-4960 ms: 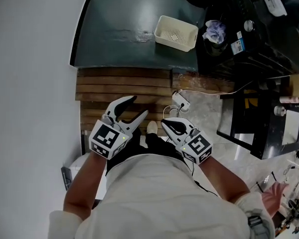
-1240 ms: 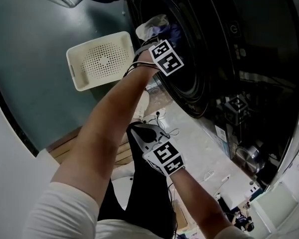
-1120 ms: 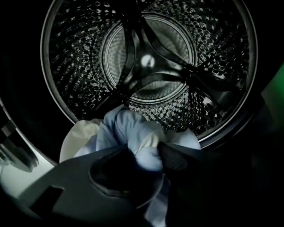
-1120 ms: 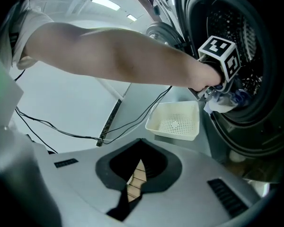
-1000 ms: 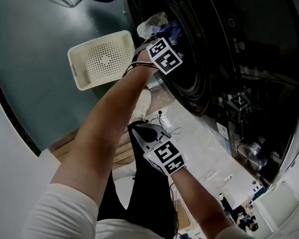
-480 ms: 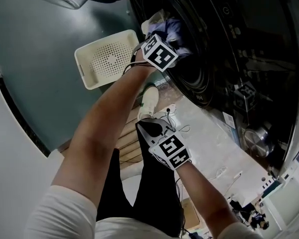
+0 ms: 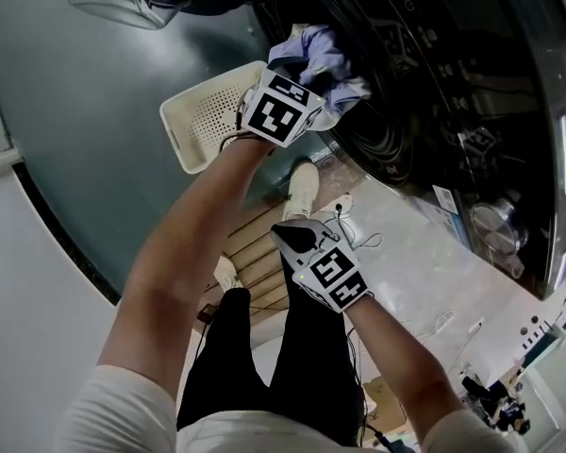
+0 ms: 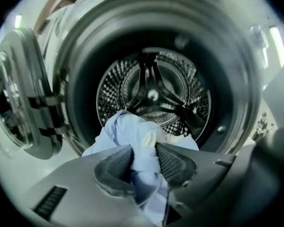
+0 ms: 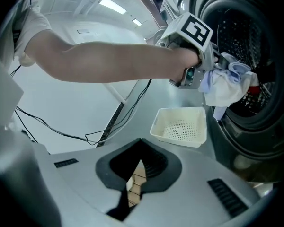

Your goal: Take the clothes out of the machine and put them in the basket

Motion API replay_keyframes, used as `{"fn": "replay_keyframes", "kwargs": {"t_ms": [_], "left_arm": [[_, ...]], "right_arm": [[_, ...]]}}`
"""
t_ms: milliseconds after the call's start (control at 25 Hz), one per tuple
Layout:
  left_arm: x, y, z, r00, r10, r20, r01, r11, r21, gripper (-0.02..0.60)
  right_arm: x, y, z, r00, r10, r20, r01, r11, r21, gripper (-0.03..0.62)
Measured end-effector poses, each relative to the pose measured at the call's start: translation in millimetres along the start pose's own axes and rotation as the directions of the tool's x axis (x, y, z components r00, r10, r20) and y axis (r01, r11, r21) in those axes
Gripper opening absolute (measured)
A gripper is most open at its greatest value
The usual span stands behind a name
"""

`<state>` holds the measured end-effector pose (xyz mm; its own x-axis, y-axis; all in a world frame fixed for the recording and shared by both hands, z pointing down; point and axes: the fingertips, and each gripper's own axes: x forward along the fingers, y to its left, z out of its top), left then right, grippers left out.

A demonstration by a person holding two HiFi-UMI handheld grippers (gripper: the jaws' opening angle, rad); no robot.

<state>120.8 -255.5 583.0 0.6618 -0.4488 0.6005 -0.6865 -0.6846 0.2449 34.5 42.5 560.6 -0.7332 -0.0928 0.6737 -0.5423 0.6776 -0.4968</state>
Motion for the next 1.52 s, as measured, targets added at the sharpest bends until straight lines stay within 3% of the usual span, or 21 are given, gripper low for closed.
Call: {"fn": "replay_keyframes", "kwargs": {"t_ms": [440, 880, 1240, 1520], "left_arm": [[-111, -20, 42, 0.99, -0.033, 0.138, 0.031, 0.999, 0.019, 0.123], [-232, -31, 68, 0.975, -0.057, 0.216, 0.048, 0.998, 0.046, 0.124], [-306, -18, 56, 0.98, -0.017, 0.197, 0.001, 0.997, 0.082, 0.124], [-322, -6, 22, 0.983, 0.007, 0.183, -0.02, 0.998, 0.064, 0.126]], "right_arm": [[4, 19, -9, 1.0, -0.022, 0.005, 0.022, 1.0, -0.018, 0.003], [12, 53, -9, 0.998, -0.046, 0.054, 0.047, 0.999, -0.015, 0.003], [21, 76, -11, 0.996, -0.046, 0.078, 0.047, 0.999, -0.017, 0.003], [27, 78, -11, 0.995, -0.057, 0.08, 0.058, 0.998, -0.014, 0.002]]}}
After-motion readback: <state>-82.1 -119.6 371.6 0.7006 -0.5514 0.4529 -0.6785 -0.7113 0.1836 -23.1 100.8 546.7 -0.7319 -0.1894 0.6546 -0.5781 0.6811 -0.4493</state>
